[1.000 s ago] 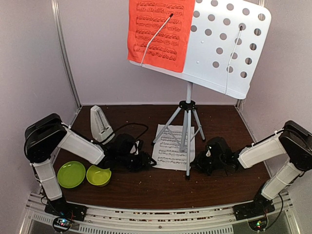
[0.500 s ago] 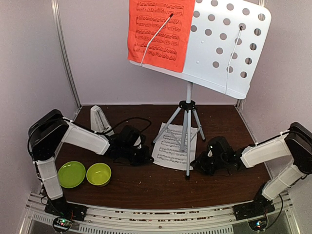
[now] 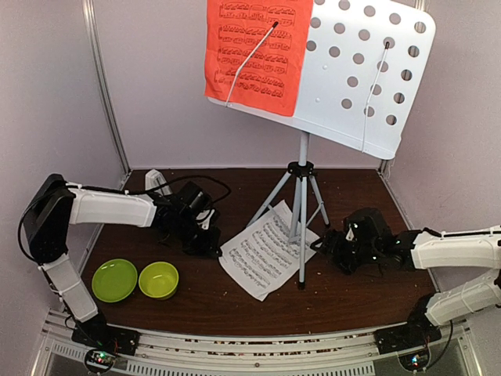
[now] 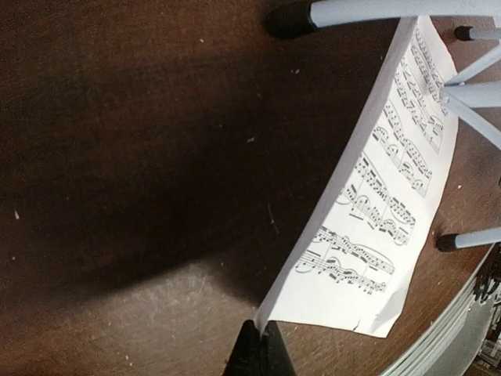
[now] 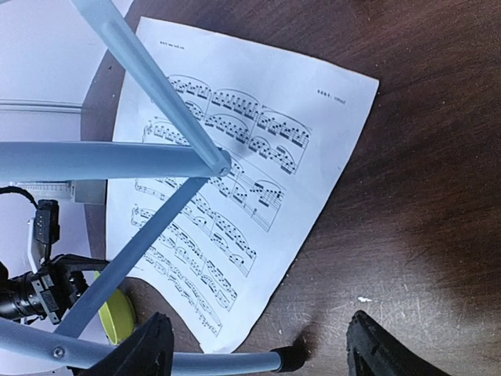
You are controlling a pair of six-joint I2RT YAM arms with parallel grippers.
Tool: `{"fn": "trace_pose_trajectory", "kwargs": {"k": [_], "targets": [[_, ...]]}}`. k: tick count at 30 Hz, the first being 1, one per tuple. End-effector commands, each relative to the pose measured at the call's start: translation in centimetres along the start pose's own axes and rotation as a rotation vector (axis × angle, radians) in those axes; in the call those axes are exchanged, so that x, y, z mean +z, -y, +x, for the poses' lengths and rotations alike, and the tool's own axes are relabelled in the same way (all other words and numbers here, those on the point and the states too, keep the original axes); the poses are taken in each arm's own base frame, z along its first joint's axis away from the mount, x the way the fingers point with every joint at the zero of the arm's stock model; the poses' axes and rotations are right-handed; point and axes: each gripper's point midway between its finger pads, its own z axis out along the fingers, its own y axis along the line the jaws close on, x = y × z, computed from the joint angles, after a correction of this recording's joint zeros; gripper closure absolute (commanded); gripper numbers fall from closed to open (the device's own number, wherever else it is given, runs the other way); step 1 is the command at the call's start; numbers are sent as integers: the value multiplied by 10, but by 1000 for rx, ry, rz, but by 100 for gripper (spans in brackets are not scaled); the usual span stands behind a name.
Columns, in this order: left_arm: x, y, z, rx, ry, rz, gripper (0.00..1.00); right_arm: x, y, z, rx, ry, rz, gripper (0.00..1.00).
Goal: Set up the instrument practice props
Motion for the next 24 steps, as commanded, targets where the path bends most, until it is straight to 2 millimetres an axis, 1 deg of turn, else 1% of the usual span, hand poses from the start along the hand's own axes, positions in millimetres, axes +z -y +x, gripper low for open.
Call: {"fn": "trace_pose_trajectory", "kwargs": {"k": [1, 4, 5, 9, 12, 13, 16, 19, 21, 22, 24], "targets": [[-16, -9, 17, 65, -54, -33, 100, -7, 14, 2, -21, 16, 27, 23], [-24, -11, 32, 61, -69, -18, 100, -10, 18, 5, -23, 8, 20, 23], [-27, -15, 38, 59, -76, -24, 100, -11, 20, 7, -23, 5, 23, 23], [-36, -20, 53, 68, -86, -16, 100, -12, 29, 11, -22, -4, 32, 23], [-39, -13, 60, 89, -95, 21, 100, -11, 32, 14, -20, -14, 33, 24], [-39, -9, 61, 99, -94, 44, 98, -10, 33, 15, -20, -16, 33, 24], [-39, 7, 59, 122, -81, 123, 69, -9, 34, 16, -24, -20, 36, 24], [-40, 16, 48, 154, -50, 154, 49, -8, 33, 16, -30, -24, 40, 24], [-38, 16, 38, 151, -33, 164, 39, -9, 32, 15, -33, -22, 39, 24], [-36, 14, 33, 145, -30, 176, 36, -10, 33, 15, -32, -22, 40, 24], [-33, 11, 21, 138, -22, 194, 34, -11, 34, 15, -32, -20, 42, 24]]}}
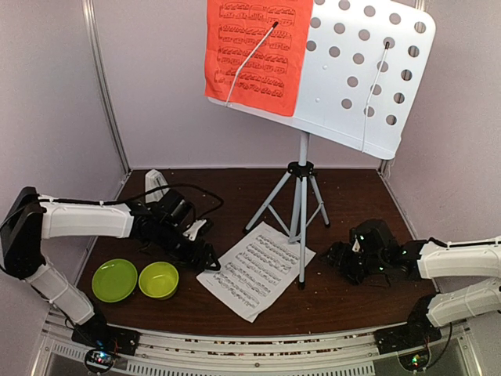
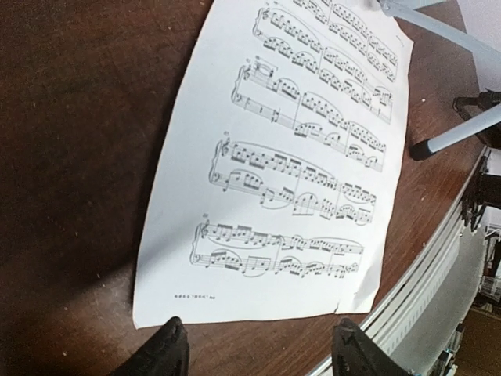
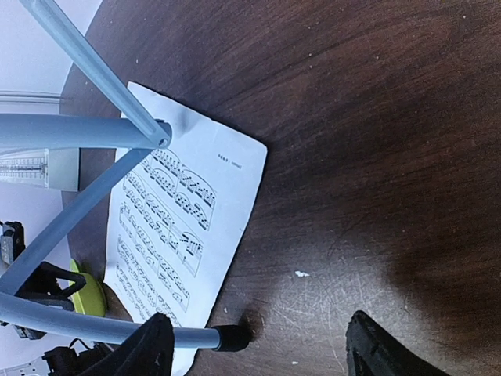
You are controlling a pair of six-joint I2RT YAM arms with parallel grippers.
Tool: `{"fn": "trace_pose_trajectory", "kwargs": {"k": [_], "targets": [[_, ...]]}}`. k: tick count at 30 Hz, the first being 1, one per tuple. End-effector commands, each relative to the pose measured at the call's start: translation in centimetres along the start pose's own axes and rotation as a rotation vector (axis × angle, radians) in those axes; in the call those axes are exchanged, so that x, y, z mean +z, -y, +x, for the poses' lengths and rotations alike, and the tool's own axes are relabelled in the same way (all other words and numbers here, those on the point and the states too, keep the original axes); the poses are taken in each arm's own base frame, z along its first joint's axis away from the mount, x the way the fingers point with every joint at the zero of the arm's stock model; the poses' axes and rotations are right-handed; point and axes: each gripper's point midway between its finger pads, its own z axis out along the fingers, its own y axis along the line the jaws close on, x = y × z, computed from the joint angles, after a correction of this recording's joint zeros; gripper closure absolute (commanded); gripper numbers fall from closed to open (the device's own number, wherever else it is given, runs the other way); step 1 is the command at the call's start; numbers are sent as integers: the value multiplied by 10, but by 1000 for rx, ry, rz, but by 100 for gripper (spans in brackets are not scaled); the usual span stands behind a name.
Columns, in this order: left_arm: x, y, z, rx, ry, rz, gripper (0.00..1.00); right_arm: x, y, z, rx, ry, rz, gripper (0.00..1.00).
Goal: Set up the instrument practice props
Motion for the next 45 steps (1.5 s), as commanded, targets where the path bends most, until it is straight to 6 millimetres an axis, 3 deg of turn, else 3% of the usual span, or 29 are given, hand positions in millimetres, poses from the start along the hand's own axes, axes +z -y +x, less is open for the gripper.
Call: {"fn": "trace_pose_trajectory", "kwargs": {"k": [1, 8, 10, 14, 24, 30, 41, 45], "targets": [[1, 3, -38, 30, 68, 83, 34, -3, 1, 0, -13, 6, 6, 24], [16, -29, -65, -10, 56, 65, 34, -9, 5, 1, -12, 11, 2, 24], [21, -30, -71, 3, 52, 71, 34, -10, 5, 2, -16, 8, -7, 24], [38, -23, -76, 29, 12, 151, 36, -12, 9, 6, -8, 5, -26, 25], [70, -15, -65, -22, -28, 305, 43, -13, 21, 12, 19, 3, -25, 28], [77, 12, -69, 0, -38, 369, 47, -12, 21, 11, 21, 8, -21, 28], [85, 40, -82, 1, -6, 400, 65, -10, 14, 9, 9, 3, -24, 29], [78, 40, -85, 1, 22, 367, 81, -12, 9, 7, -2, 8, -31, 29]]}}
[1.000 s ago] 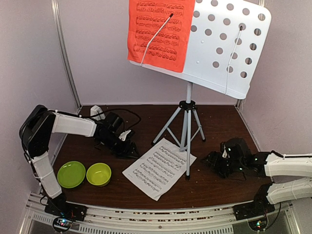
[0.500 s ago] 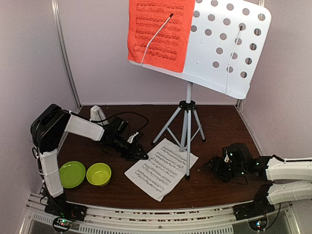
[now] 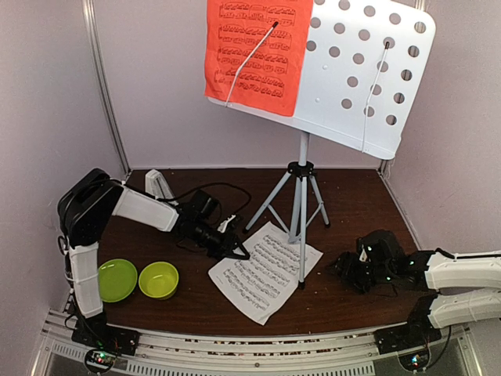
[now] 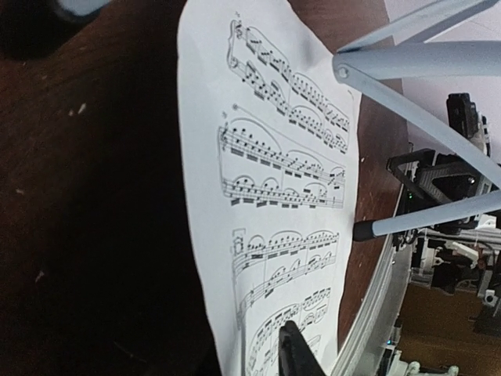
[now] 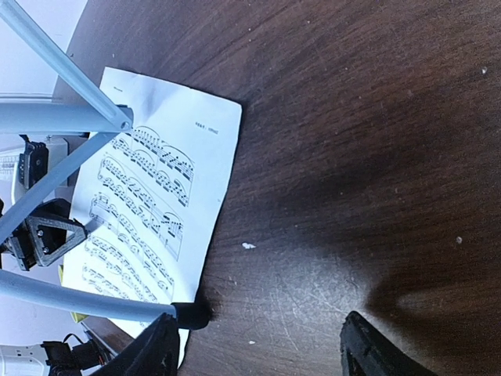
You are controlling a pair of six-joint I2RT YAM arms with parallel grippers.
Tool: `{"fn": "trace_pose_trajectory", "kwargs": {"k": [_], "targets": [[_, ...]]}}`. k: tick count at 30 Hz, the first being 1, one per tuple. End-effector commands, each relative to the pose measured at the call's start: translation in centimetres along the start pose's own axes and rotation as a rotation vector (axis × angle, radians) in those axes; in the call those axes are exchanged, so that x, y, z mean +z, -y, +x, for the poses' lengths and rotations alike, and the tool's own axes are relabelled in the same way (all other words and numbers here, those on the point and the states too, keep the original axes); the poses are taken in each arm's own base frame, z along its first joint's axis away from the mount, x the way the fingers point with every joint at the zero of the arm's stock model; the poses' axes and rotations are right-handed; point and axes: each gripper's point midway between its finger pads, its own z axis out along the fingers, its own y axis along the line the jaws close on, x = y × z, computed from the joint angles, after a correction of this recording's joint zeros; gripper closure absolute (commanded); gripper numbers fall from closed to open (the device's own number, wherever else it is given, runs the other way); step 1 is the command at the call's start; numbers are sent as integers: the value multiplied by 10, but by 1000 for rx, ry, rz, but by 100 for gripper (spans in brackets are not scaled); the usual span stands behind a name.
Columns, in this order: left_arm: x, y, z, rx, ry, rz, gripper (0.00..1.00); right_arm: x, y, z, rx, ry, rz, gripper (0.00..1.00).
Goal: Set up the instrument practice props
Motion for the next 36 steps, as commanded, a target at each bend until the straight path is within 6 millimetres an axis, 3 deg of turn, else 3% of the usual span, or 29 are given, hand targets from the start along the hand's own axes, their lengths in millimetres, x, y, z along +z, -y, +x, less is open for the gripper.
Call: {"fn": "trace_pose_trajectory", "kwargs": {"k": [1, 4, 11, 14, 20, 26, 28, 36], "targets": [[-9, 14, -14, 50, 59, -25, 87, -5, -21, -8, -26, 23, -48, 29], [-25, 9, -4, 57, 52, -109, 100, -9, -27, -12, -30, 43, -73, 28], [-78, 14, 23, 178, 84, -277, 100, -33, -43, -34, -20, 186, -195, 24], [-101, 29, 27, 261, 121, -301, 100, -46, -52, -42, -26, 255, -280, 21], [-160, 79, 32, 554, 237, -336, 100, -76, -68, -56, -115, 360, -348, 18], [-211, 144, 64, 901, 331, -253, 100, -89, -94, -48, -203, 342, -470, 14], [-222, 162, 73, 952, 357, -206, 100, -89, -106, -41, -246, 317, -516, 13], [-232, 216, 105, 1064, 351, -49, 100, -102, -168, -4, -453, 257, -706, 13]]}}
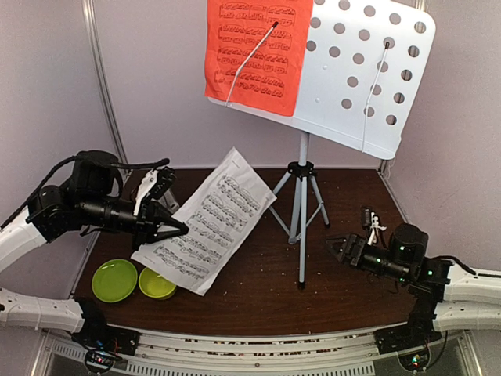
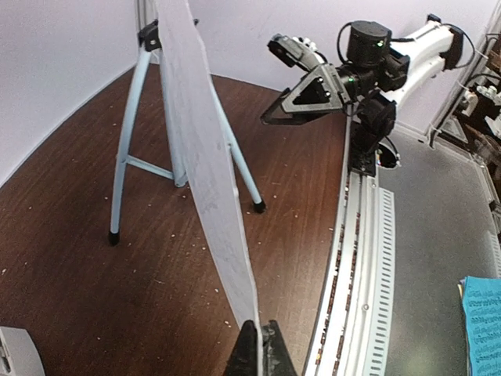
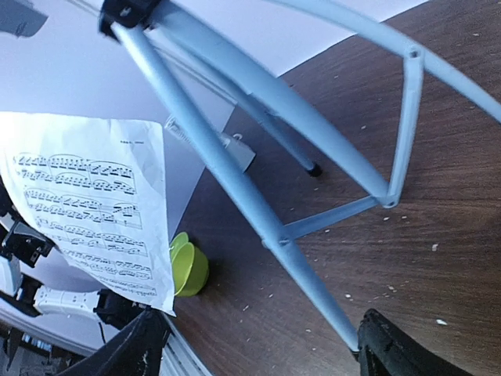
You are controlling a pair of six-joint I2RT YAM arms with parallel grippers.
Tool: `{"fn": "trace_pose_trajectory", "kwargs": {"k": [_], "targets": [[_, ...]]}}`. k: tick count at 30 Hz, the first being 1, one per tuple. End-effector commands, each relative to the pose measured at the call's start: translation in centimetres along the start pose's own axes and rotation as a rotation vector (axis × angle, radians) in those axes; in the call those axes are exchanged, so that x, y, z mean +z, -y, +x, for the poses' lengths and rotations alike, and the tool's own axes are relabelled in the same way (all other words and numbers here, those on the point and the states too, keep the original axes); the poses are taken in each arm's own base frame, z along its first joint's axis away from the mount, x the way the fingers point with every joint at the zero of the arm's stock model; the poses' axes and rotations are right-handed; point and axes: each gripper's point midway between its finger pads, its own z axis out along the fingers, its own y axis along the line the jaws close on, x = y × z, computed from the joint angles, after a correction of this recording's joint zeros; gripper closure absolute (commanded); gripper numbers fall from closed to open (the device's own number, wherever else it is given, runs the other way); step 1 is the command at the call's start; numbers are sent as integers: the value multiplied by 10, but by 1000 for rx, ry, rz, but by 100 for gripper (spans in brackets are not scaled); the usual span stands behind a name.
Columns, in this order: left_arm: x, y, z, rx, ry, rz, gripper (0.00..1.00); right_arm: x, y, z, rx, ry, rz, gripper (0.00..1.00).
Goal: Set up the instrument practice props
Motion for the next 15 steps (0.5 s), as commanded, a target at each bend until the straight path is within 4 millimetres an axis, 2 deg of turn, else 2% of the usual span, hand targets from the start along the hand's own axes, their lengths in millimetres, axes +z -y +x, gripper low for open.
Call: {"fn": "trace_pose_trajectory", "kwargs": {"k": [1, 4, 8, 10, 15], "targets": [[-14, 33, -25, 93, 62, 91, 100, 4, -68, -9, -131, 15, -205, 14], [-14, 49, -40, 127, 83, 130, 100, 10, -86, -1, -180, -13, -234, 16], [-4, 72, -59, 166, 101, 198, 100, 12, -106, 2, -203, -14, -287, 17], [0, 82, -65, 181, 111, 227, 100, 10, -114, -1, -207, -3, -315, 17], [-1, 87, -78, 199, 161, 247, 100, -3, -146, -19, -223, 64, -412, 18]]}}
